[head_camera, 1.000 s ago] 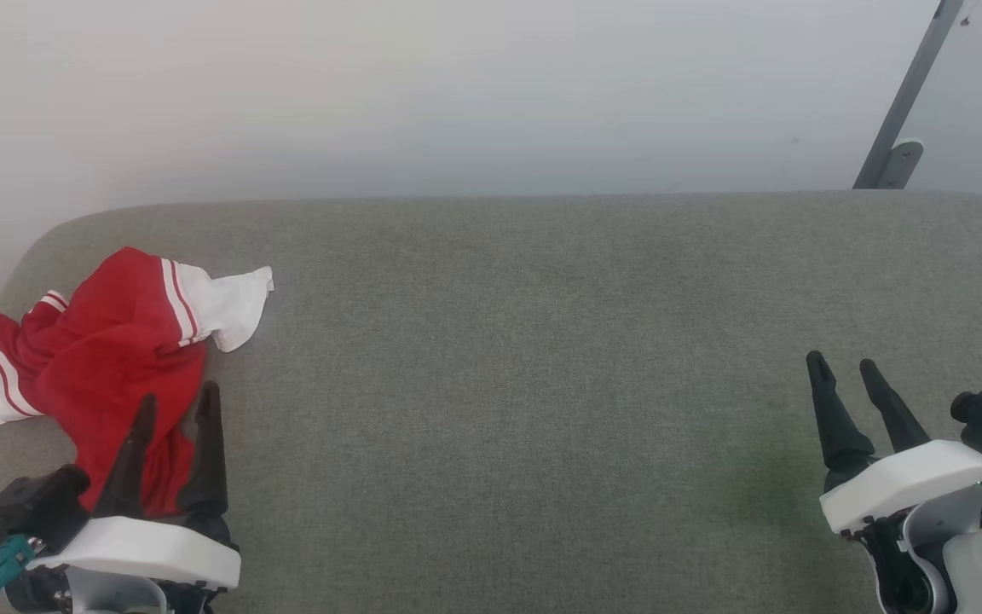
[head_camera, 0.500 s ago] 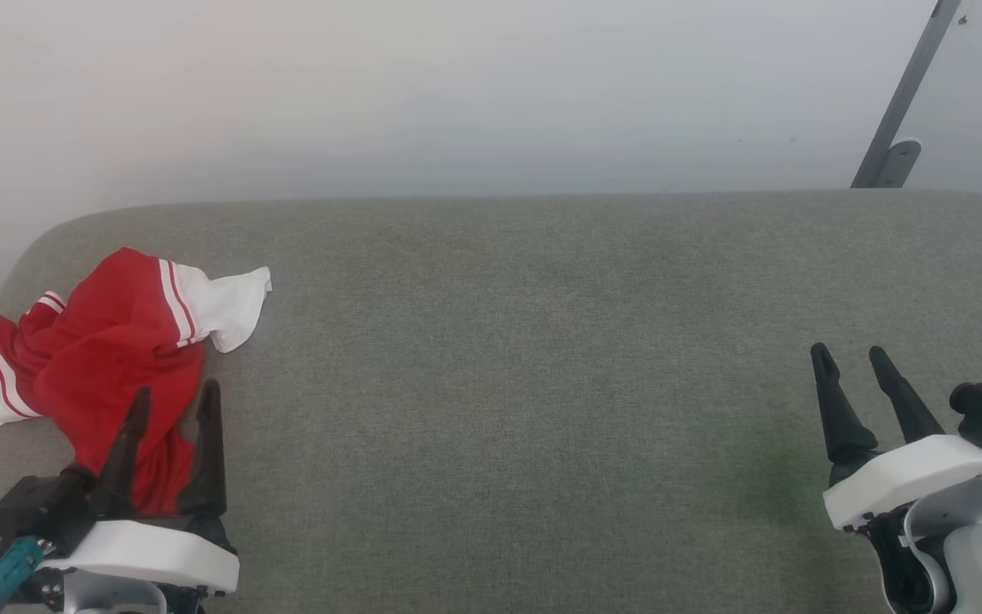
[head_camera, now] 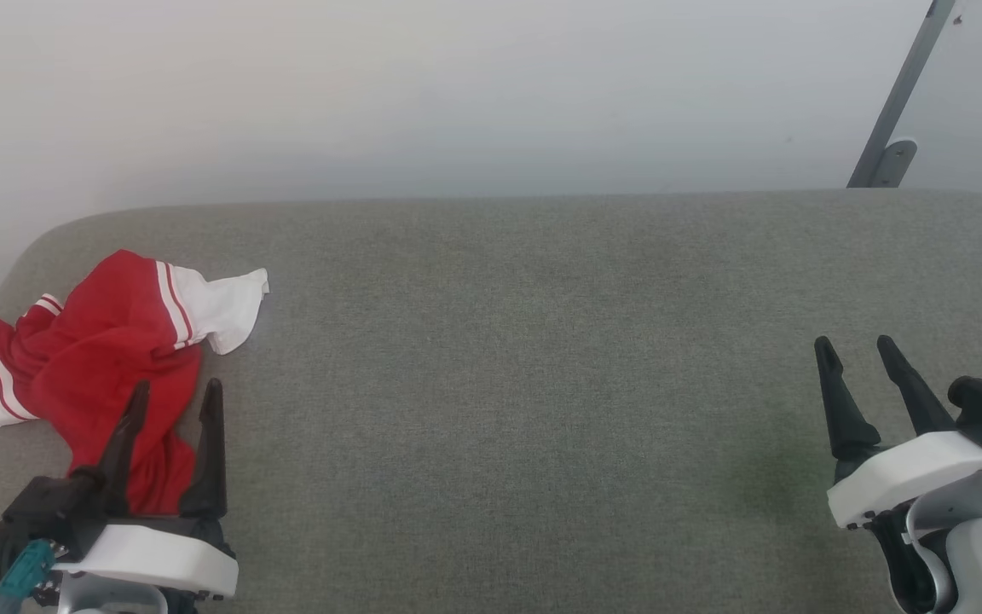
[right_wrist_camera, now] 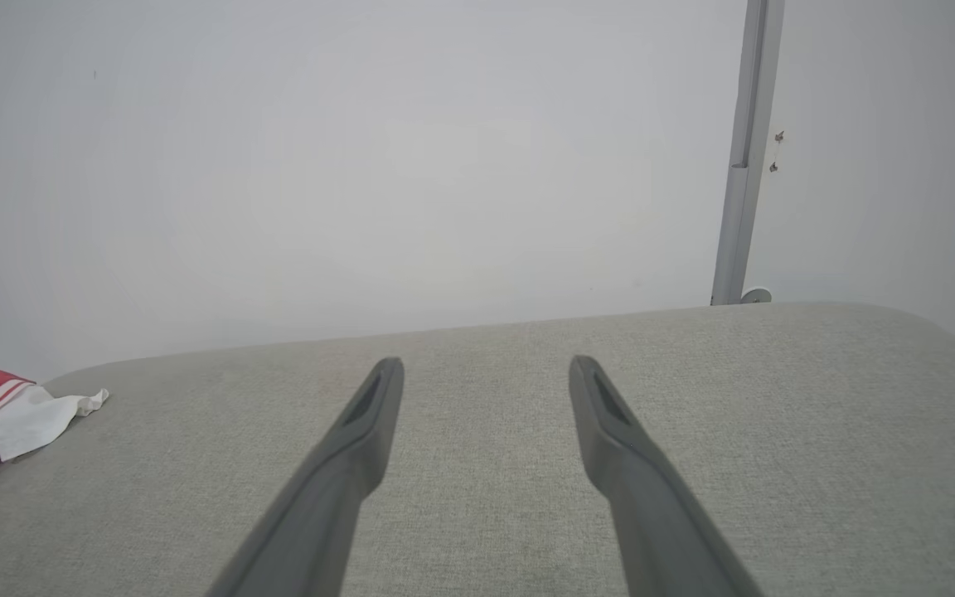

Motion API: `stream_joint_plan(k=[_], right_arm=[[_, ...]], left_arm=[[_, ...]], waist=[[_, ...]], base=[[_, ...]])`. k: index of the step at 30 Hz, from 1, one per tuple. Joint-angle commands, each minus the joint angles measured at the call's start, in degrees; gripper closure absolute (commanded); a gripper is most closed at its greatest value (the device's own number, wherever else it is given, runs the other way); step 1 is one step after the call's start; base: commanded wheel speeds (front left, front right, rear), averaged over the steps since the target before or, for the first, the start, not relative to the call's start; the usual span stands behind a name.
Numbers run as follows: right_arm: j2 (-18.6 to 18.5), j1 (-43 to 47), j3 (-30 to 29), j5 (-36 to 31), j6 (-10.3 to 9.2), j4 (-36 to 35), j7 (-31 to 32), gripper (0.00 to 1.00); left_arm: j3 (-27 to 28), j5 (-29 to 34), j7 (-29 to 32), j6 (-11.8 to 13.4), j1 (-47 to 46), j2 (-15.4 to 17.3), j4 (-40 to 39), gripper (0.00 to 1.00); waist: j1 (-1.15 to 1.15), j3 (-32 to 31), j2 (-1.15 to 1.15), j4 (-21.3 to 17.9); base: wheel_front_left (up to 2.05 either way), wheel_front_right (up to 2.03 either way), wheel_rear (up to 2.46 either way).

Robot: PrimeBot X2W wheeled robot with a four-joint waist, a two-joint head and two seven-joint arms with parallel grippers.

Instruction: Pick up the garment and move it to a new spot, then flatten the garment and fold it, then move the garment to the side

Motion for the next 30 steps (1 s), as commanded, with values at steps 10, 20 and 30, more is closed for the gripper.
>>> stream_joint_plan(k=[10,20,30], right_arm=[[-0.33,-0.18,-0.02,-2.28,0.00,-0.32,-0.82,0.00],[-0.29,0.45,-0.37,-2.54,0.00,-0.73,-0.80,0.00],[-0.69,1.03,1.55,-1.39,0.00,-0.98,-0.14,0.00]], left_arm=[[0.55,2.65,-0.82,-0.58,0.73,-0.17,0.02,0.00],[1.02,1.44,-0.82,-1.07,0.11,-1.06,0.73,0.00],[2.87,-0.73,-0.67,-0.83,-1.38,0.00,5.24,0.00]], waist=[[0.00,-0.14,0.00,-0.05],[0.00,-0.18,0.00,0.36],[0.00,-1.74,0.00,5.74]], base=[[0.00,0.00,0.00],[0.00,0.00,0.00],[0.00,0.00,0.00]])
